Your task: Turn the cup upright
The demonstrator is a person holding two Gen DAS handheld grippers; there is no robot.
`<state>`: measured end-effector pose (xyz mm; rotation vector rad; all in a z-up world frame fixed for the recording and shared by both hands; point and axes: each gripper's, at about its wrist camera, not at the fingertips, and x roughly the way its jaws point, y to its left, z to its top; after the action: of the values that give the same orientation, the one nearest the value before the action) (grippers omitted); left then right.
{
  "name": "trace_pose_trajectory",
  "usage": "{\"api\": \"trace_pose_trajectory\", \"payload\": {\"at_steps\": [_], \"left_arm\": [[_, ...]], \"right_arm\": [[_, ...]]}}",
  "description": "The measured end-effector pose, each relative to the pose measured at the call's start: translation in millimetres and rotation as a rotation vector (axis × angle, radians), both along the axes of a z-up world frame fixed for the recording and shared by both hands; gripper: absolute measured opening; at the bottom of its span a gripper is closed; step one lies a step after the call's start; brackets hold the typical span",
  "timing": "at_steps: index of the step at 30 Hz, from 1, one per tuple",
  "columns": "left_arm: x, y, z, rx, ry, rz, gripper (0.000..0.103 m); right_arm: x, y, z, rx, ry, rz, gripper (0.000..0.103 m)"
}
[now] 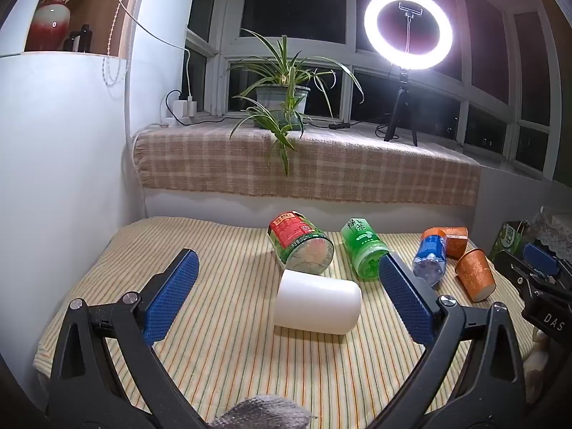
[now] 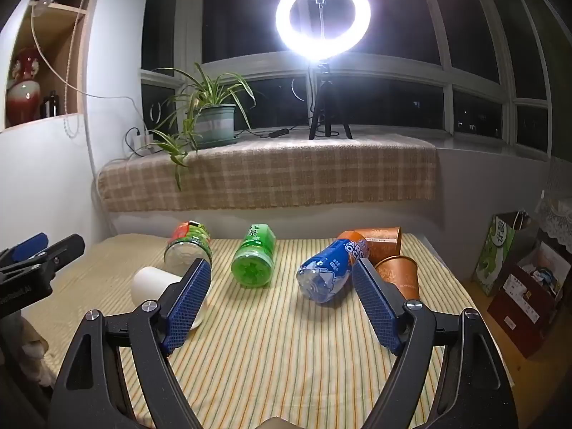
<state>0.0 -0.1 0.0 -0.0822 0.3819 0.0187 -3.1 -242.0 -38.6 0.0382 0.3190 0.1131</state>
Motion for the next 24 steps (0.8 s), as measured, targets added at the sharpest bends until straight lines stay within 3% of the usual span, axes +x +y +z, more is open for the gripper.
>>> {"api": "trace_pose_trajectory", "payload": {"at_steps": [24], "left_arm": [[-0.1,0.0,-0.1,0.0,0.0,0.0,0.102]], "right_arm": [[3.2,0.2,-3.1,0.011,0.011,-0.003,0.082]]}}
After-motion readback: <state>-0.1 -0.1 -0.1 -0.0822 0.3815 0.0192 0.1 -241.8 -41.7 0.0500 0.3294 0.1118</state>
